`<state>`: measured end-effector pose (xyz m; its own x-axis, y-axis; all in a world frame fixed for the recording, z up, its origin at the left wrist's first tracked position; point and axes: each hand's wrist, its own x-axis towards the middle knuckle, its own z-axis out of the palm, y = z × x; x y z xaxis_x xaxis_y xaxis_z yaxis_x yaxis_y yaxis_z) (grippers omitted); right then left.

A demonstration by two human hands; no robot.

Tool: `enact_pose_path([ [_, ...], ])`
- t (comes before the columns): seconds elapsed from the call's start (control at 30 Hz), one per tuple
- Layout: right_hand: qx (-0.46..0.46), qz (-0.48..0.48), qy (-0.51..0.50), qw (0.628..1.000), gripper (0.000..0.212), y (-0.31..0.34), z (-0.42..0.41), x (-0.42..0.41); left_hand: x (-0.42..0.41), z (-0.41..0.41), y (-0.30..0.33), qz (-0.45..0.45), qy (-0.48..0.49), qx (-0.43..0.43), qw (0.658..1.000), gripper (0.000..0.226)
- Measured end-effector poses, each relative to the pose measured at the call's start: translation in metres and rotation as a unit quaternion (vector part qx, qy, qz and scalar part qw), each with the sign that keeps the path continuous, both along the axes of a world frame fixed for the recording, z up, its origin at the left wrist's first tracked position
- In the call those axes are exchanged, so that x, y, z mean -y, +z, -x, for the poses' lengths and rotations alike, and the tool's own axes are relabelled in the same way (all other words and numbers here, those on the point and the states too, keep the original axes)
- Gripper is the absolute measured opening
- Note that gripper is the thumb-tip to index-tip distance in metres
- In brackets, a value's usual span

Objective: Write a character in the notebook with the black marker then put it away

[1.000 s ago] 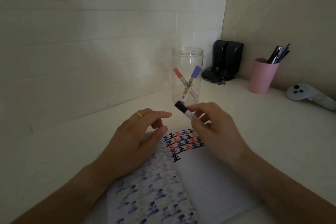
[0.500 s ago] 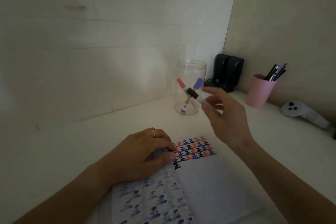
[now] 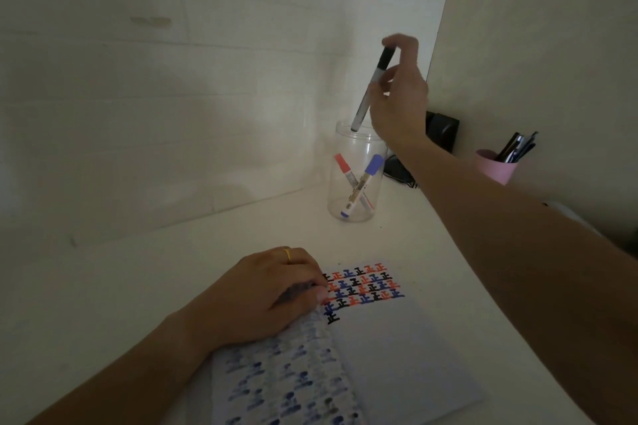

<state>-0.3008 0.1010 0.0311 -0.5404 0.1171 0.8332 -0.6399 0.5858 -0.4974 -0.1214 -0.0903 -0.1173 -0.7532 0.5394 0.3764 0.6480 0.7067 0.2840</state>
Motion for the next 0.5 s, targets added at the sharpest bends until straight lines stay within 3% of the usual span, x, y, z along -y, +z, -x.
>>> enact_pose_path([
  [0.17, 0.129, -0.184, -0.087, 0.971, 0.025, -0.028, 0.012, -0.001, 0.002, 0.003, -0.004, 0.006, -0.004, -0.007, 1.000, 0.029],
  [0.37, 0.193, -0.190, -0.092, 0.958, 0.022, -0.016, -0.001, -0.005, 0.003, 0.005, -0.004, 0.007, -0.011, -0.007, 1.000, 0.028],
  [0.5, 0.126, -0.142, -0.062, 0.980, 0.020, -0.021, -0.047, -0.018, 0.002, 0.003, -0.001, 0.020, -0.001, -0.010, 1.000, 0.029],
])
